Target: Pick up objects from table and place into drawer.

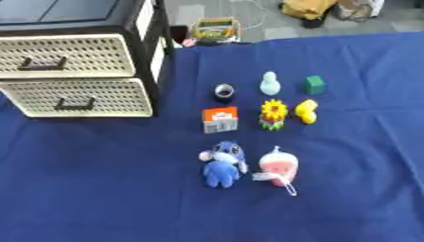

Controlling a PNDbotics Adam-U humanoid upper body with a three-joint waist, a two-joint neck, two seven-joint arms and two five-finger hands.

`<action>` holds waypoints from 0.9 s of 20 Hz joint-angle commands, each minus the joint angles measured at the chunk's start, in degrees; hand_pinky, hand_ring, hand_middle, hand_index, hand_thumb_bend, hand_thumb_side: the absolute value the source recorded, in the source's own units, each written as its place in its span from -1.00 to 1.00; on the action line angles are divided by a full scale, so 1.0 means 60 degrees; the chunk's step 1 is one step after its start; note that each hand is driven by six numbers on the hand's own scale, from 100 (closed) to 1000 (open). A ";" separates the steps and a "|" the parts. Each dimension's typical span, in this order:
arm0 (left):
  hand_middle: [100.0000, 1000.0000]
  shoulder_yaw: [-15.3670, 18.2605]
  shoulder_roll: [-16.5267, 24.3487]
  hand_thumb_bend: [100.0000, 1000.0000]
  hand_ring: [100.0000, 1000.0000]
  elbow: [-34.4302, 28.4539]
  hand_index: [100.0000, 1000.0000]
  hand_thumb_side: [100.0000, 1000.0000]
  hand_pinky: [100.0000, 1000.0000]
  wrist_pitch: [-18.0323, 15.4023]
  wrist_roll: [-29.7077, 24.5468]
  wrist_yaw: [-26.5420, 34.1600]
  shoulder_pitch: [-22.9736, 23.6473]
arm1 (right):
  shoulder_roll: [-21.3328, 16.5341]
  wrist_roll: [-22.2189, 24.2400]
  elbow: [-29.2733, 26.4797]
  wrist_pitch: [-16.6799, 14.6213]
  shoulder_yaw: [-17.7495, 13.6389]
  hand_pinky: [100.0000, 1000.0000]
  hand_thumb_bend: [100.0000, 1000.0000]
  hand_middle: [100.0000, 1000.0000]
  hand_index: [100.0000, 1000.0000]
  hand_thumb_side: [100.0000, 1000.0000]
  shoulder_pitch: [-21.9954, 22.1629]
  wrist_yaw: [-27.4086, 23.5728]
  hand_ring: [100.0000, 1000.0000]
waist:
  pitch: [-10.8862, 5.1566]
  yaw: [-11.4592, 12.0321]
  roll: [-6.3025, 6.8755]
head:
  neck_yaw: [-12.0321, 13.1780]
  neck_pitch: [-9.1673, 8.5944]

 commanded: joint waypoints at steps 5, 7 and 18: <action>-1.00 -0.0208 -0.0083 0.63 -1.00 0.1299 1.00 1.00 -1.00 -0.0796 -0.2599 0.0408 -0.1059 | -0.0329 0.0016 -0.0110 0.0087 -0.0010 0.30 -1.00 0.19 0.56 0.95 -0.0073 0.0081 0.31 | -0.0237 -0.0006 0.0056 | 0.0058 -0.0146; -1.00 -0.0407 -0.0189 0.41 -1.00 0.1581 1.00 0.93 -1.00 -0.0972 -0.2698 0.0409 -0.1175 | -0.0323 0.0027 -0.0110 0.0108 0.0000 0.29 -1.00 0.18 0.55 0.94 -0.0070 0.0086 0.30 | -0.0237 -0.0012 0.0073 | 0.0081 -0.0168; -1.00 -0.1460 -0.0691 0.48 -1.00 0.3254 1.00 0.50 -1.00 -0.1824 -0.2730 0.0020 -0.1701 | -0.0286 0.0078 -0.0110 0.0194 0.0039 0.29 -1.00 0.16 0.54 0.91 -0.0094 0.0118 0.30 | -0.0202 -0.0049 0.0119 | 0.0197 -0.0192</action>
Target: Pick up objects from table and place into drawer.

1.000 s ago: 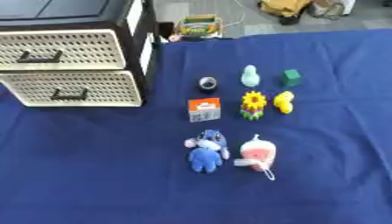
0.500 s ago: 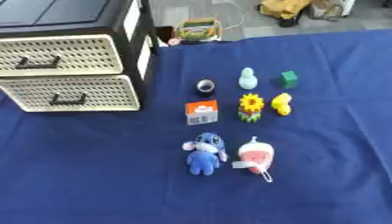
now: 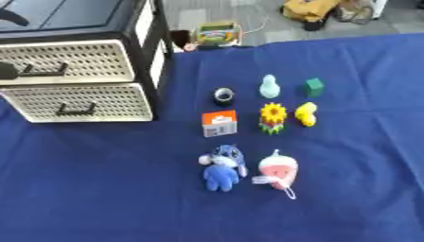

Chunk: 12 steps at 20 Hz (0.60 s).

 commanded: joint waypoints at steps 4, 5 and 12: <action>-1.00 -0.0318 0.0055 0.52 -1.00 0.0745 1.00 0.49 -1.00 -0.0370 0.0004 -0.0333 -0.0321 | -0.0267 0.0039 -0.0110 0.0044 -0.0028 0.29 -1.00 0.16 0.54 0.91 -0.0116 0.0059 0.30 | -0.0133 0.0001 0.0001 | 0.0083 -0.0131; -1.00 -0.0340 0.0034 0.52 -1.00 0.0835 1.00 0.49 -1.00 -0.0408 0.0004 -0.0361 -0.0323 | -0.0264 0.0044 -0.0110 0.0047 -0.0027 0.29 -1.00 0.15 0.54 0.91 -0.0119 0.0061 0.30 | -0.0123 0.0000 0.0002 | 0.0090 -0.0138; -1.00 -0.0347 -0.0101 0.56 -1.00 0.1550 0.88 0.49 -1.00 -0.0445 0.0004 -0.0685 -0.0391 | -0.0240 0.0062 -0.0110 0.0061 -0.0021 0.29 -1.00 0.14 0.53 0.91 -0.0131 0.0075 0.29 | -0.0032 -0.0037 0.0012 | 0.0176 -0.0224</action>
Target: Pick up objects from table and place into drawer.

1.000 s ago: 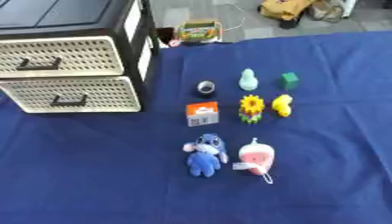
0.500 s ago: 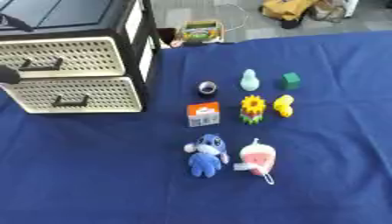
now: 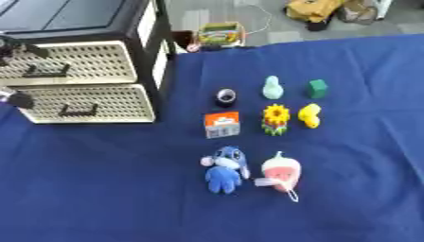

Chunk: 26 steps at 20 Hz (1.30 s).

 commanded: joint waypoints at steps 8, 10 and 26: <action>-1.00 0.0376 -0.0055 0.55 -1.00 0.1046 0.79 0.49 -1.00 0.0005 0.0016 -0.0671 -0.0648 | -0.0248 0.0003 -0.0110 0.0042 -0.0044 0.29 -1.00 0.13 0.53 0.90 -0.0099 0.0088 0.29 | -0.0084 -0.0034 -0.0027 | 0.0128 -0.0232; -1.00 0.0453 -0.0157 0.50 -1.00 0.1355 0.84 0.50 -1.00 -0.0035 0.0016 -0.0755 -0.0820 | -0.0250 -0.0001 -0.0110 0.0049 -0.0042 0.29 -1.00 0.13 0.53 0.91 -0.0088 0.0096 0.29 | -0.0080 -0.0047 -0.0019 | 0.0149 -0.0242; -1.00 0.0495 -0.0561 0.47 -1.00 0.2317 0.83 0.54 -1.00 -0.0408 0.0016 -0.1166 -0.1195 | -0.0191 -0.0025 -0.0110 0.0106 -0.0065 0.28 -1.00 0.12 0.52 0.91 -0.0083 0.0131 0.28 | 0.0026 -0.0139 0.0011 | 0.0232 -0.0272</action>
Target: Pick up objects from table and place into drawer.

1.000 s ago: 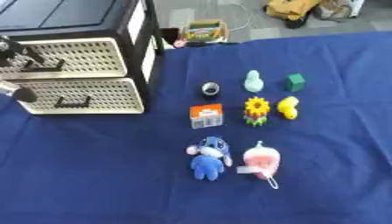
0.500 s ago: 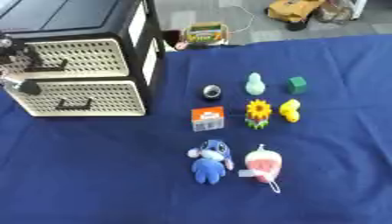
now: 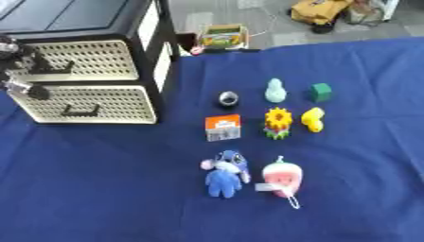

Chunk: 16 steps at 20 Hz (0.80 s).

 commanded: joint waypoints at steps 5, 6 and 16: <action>-1.00 -0.0011 0.0172 0.44 -1.00 0.0016 0.81 0.54 -1.00 -0.0103 0.0001 -0.0155 -0.0153 | -0.0173 -0.0046 -0.0110 0.0058 -0.0077 0.29 -1.00 0.12 0.53 0.91 -0.0079 0.0034 0.28 | -0.0144 0.0011 -0.0034 | 0.0024 -0.0020; -1.00 -0.0018 0.0164 0.43 -1.00 0.0020 0.81 0.55 -1.00 -0.0107 0.0001 -0.0137 -0.0153 | -0.0170 -0.0054 -0.0110 0.0060 -0.0078 0.29 -1.00 0.12 0.53 0.91 -0.0078 0.0032 0.28 | -0.0143 0.0011 -0.0036 | 0.0026 -0.0022; -1.00 -0.0125 0.0114 0.35 -1.00 0.0002 0.79 0.64 -1.00 -0.0231 0.0001 -0.0096 -0.0129 | -0.0139 -0.0081 -0.0110 0.0077 -0.0100 0.29 -1.00 0.12 0.52 0.91 -0.0074 0.0024 0.28 | -0.0126 -0.0002 -0.0051 | 0.0043 -0.0026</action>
